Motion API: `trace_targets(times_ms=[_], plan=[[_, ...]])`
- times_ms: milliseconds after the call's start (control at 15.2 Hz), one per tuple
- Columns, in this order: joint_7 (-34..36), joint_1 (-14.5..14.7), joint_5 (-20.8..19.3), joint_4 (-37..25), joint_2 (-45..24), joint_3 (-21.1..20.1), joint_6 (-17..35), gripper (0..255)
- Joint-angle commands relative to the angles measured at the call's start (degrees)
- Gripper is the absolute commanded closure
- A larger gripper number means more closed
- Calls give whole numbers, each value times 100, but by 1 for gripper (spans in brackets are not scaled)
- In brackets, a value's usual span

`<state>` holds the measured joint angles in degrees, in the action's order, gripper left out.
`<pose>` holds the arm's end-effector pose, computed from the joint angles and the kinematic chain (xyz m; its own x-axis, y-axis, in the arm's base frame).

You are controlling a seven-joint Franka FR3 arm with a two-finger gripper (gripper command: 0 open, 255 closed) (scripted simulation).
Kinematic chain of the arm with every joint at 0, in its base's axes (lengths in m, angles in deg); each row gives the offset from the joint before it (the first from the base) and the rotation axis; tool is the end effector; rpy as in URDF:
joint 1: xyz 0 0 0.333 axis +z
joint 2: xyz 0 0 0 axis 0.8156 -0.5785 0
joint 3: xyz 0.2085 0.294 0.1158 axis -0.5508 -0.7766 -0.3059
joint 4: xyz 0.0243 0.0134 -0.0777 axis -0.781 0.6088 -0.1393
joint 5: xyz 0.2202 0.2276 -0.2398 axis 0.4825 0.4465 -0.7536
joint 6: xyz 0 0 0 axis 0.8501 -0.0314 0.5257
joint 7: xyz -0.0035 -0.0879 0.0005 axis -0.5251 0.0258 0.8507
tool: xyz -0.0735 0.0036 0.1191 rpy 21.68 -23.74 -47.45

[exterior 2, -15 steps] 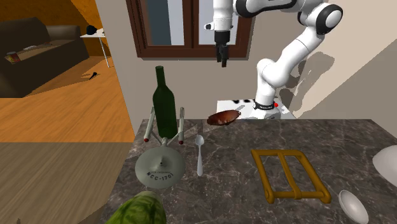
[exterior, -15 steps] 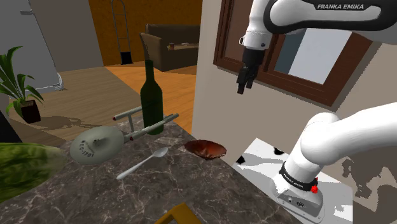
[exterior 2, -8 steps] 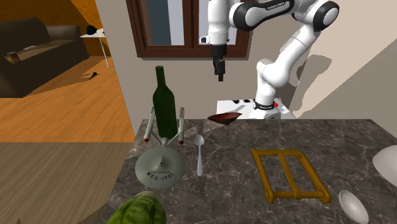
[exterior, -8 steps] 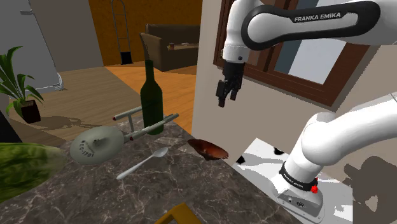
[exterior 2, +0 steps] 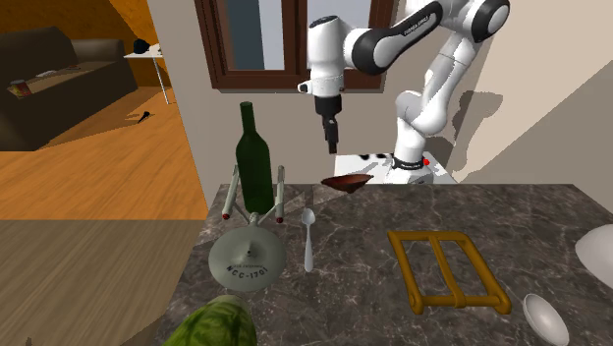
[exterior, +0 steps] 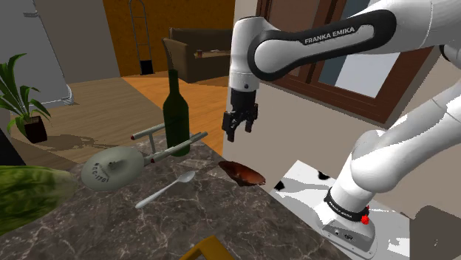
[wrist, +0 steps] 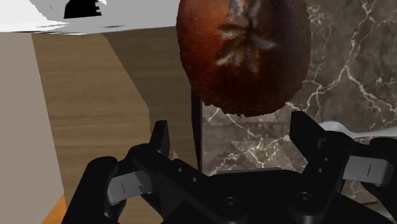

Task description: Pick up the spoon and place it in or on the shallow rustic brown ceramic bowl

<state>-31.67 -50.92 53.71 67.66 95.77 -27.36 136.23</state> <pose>0.3565 0.1859 0.4916 0.9951 -0.0201 -0.0965 -0.0250 -0.9985 -0.0496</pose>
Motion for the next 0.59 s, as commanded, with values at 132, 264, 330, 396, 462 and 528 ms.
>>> trace_targets(times_ms=[132, 264, 330, 396, 462, 528], plan=[[632, 43, -37, -391, -816, -421, 402, 0], [953, 63, -127, -624, -1252, -602, 579, 0], [1118, 78, -190, -752, -1477, -684, 660, 0], [1287, 95, -263, -886, -1707, -761, 736, 0], [1458, 119, -346, -1028, -1941, -829, 806, 0], [1631, 149, -439, -1178, -2180, -889, 870, 0]])
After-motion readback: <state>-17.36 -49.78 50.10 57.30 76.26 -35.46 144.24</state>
